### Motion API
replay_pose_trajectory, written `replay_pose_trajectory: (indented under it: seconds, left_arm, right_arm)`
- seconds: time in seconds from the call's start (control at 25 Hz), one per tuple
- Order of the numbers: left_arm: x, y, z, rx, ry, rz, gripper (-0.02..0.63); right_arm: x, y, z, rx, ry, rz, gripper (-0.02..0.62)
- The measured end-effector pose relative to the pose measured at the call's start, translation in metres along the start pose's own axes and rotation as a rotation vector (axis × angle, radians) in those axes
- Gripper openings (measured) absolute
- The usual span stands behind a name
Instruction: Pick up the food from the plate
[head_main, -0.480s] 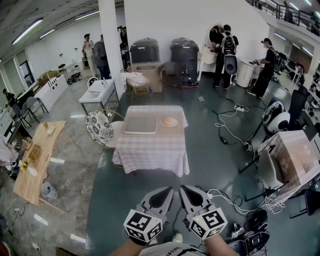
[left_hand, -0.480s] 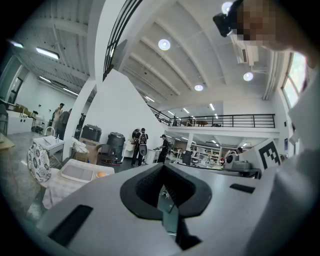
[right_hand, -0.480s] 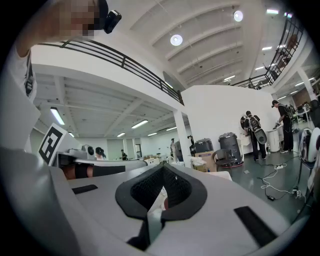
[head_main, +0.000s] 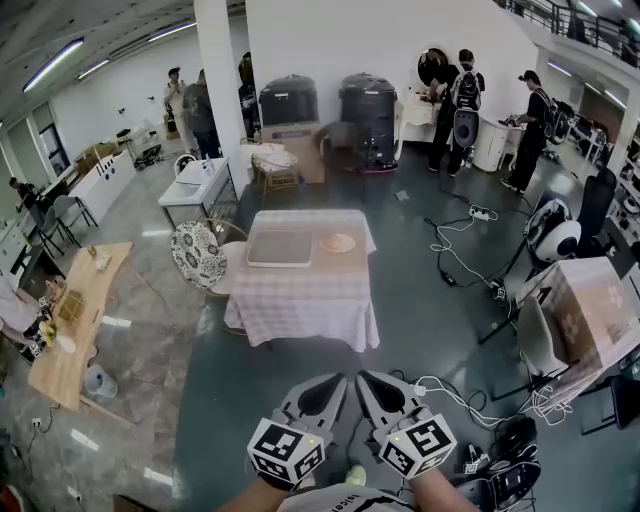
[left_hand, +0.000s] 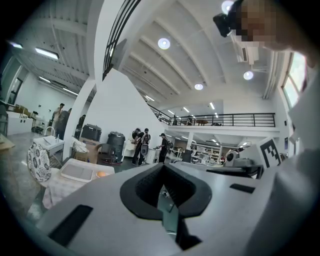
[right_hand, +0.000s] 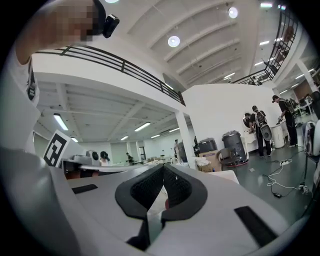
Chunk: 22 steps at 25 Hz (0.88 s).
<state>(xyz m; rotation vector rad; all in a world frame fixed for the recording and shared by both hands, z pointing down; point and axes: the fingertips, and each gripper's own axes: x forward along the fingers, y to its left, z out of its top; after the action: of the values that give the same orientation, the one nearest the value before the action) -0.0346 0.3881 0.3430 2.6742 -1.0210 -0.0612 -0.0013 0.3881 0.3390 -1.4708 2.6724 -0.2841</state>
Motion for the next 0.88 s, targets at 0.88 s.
replay_pose_trajectory:
  seconds: [0.88]
  left_arm:
    - [0.056,0.021,0.008,0.055,-0.011,0.089,0.005]
  right_arm:
    - [0.017,-0.062,0.011,-0.018,-0.04,0.027,0.014]
